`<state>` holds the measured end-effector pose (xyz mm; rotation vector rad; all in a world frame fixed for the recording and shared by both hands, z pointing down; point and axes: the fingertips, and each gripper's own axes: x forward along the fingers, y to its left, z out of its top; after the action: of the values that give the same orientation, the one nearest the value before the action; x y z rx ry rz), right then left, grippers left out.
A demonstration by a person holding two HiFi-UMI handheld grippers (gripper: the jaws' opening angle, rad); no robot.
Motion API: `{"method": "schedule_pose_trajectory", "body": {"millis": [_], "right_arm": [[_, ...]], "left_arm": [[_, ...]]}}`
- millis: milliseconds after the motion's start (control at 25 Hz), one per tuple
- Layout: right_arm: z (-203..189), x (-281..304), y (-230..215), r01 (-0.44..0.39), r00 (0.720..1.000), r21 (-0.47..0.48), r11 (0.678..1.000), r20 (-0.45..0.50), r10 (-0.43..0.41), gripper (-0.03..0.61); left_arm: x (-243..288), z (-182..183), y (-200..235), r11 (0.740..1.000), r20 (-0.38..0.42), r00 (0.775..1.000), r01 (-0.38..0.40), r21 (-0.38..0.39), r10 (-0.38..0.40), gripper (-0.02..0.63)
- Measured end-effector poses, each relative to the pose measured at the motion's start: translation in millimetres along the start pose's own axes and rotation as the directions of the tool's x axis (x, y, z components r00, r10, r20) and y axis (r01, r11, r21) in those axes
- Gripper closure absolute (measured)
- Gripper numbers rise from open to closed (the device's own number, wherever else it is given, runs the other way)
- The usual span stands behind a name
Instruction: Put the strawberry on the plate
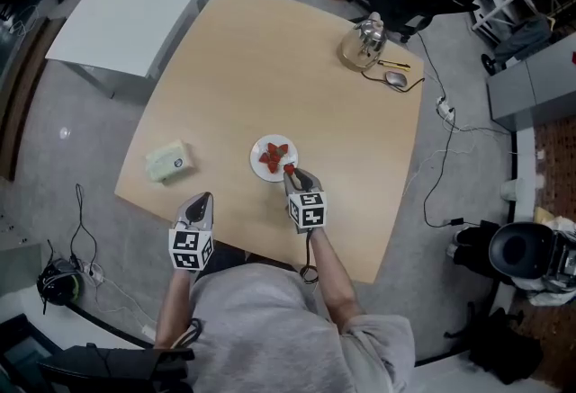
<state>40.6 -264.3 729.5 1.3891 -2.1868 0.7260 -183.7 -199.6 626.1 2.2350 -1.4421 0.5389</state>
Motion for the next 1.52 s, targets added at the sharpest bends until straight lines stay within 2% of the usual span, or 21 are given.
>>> {"method": "schedule_pose_trajectory", "body": {"millis": [560, 1120, 1200, 1320, 1520], "right_arm": [[-15.9, 34.2, -8.6, -0.008, 0.997, 0.005, 1.0, -0.077, 0.008, 0.466], [-24.2, 44.6, -11.7, -0.024, 0.994, 0.014, 1.0, -0.106, 0.025, 0.462], [-23.7, 44.8, -10.7, -0.035, 0.994, 0.016, 0.999, -0.104, 0.036, 0.453], [-22.3, 43.3, -8.4, -0.052, 0.994, 0.012, 0.999, -0.097, 0.053, 0.393], [-17.9, 40.2, -6.7, -0.047, 0.995, 0.015, 0.999, -0.084, 0.049, 0.373]], "left_arm": [[15.5, 0.1, 18.2, 0.999, -0.044, 0.999, -0.03, -0.021, 0.029, 0.594], [22.8, -3.5, 21.4, 0.999, -0.057, 0.998, -0.037, -0.031, 0.036, 0.594], [22.9, -2.8, 20.5, 0.999, -0.053, 0.998, -0.034, -0.031, 0.032, 0.594], [21.8, -2.4, 17.9, 0.999, -0.051, 0.998, -0.029, -0.028, 0.028, 0.594], [17.9, -0.7, 17.6, 0.999, -0.045, 0.999, -0.029, -0.022, 0.028, 0.594]]}}
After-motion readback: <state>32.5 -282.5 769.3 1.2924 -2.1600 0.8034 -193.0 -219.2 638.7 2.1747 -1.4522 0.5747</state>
